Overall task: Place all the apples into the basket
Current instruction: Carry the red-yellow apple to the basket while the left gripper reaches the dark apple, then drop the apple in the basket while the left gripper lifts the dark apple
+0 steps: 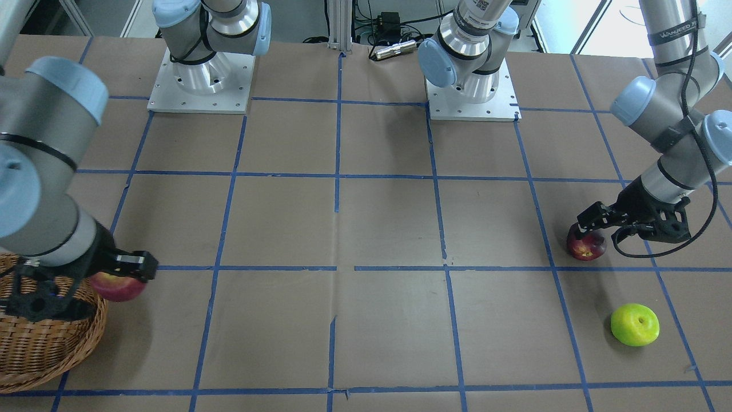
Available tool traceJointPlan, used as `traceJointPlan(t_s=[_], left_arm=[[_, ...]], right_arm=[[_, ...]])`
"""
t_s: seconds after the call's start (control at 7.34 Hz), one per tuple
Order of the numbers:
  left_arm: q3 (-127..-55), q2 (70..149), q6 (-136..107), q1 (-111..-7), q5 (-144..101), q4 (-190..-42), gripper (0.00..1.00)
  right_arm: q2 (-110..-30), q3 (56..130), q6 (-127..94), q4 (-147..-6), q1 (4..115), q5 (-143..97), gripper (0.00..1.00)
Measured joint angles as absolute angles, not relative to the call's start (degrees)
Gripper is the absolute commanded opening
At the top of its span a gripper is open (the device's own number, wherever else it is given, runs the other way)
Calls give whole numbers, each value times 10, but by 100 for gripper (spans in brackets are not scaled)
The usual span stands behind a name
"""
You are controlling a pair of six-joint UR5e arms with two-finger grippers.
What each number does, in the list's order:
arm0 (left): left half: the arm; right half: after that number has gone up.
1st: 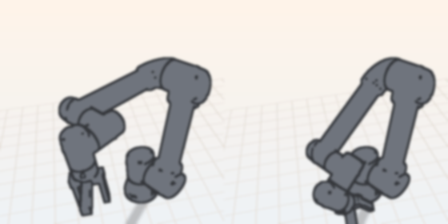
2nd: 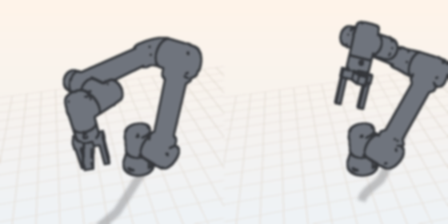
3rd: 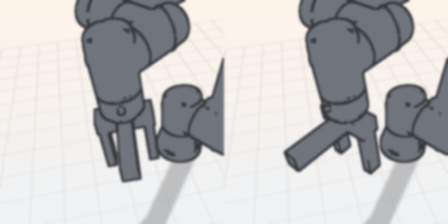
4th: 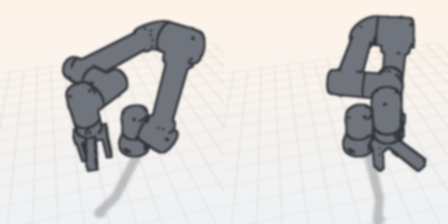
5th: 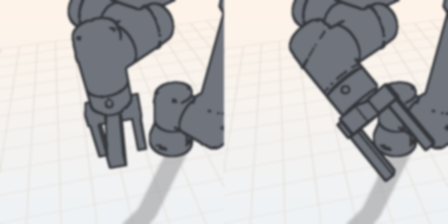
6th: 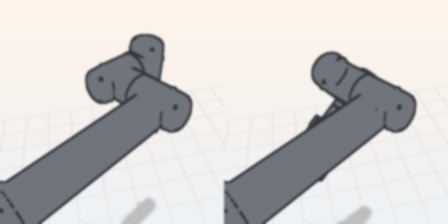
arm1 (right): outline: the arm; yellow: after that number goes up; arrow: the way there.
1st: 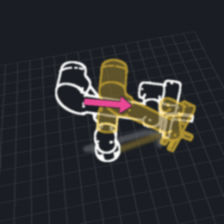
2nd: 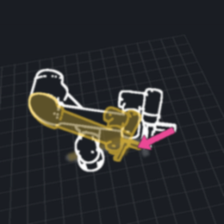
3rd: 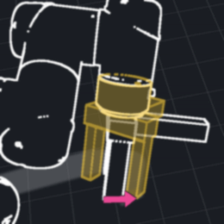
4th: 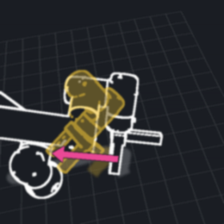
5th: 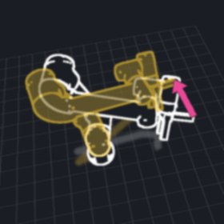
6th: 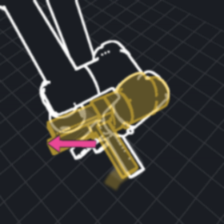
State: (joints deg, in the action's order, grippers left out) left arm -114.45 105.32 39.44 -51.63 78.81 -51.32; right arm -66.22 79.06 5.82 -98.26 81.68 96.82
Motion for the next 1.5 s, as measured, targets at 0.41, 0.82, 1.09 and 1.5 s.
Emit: traceJointPlan(t_s=[0.41,0.82,1.09,1.5], left_arm=[[-1150,1081,398,-515,789,-475,36],[-1148,1086,385,-520,789,-463,0],[-1146,1043,307,-574,782,-495,0],[-1111,1049,3,-802,788,-496,0]], right_arm=[[-648,793,239,-1012,707,982,0],[-582,794,380,-1136,629,983,0],[-553,795,405,-1165,610,984,0],[-528,795,407,-1178,600,987,99]])
